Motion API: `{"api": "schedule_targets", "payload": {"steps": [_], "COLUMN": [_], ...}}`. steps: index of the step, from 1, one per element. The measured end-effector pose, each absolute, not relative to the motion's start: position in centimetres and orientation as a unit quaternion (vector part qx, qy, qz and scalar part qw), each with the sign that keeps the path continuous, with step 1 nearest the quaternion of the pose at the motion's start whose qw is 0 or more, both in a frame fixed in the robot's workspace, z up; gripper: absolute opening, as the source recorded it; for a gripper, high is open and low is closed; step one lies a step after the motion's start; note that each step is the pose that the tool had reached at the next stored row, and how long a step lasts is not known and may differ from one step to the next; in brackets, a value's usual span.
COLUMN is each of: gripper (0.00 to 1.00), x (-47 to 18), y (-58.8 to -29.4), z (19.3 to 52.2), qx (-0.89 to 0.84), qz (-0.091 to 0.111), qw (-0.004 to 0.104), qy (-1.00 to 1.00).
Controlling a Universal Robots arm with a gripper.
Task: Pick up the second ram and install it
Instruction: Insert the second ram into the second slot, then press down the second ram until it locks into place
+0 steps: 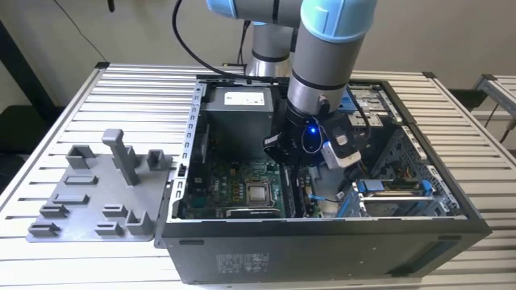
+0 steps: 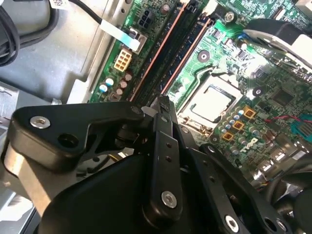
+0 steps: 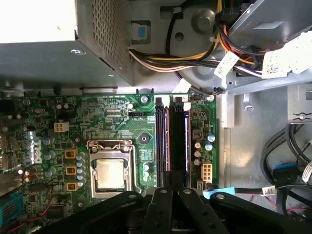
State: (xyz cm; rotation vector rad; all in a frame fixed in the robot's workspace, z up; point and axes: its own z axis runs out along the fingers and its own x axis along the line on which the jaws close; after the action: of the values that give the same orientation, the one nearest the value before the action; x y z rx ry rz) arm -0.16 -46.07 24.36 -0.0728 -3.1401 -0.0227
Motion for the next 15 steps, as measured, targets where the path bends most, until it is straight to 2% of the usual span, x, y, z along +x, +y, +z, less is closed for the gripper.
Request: {"api": "schedule_targets", "payload": {"steps": [15], "gripper": [0.11], "x": [-0.16], "y": [-46.14], "z": [24.37], "qx": [-0.023], "qz": [-0.007], "qw": [0.0], "qy": [-1.0]}}
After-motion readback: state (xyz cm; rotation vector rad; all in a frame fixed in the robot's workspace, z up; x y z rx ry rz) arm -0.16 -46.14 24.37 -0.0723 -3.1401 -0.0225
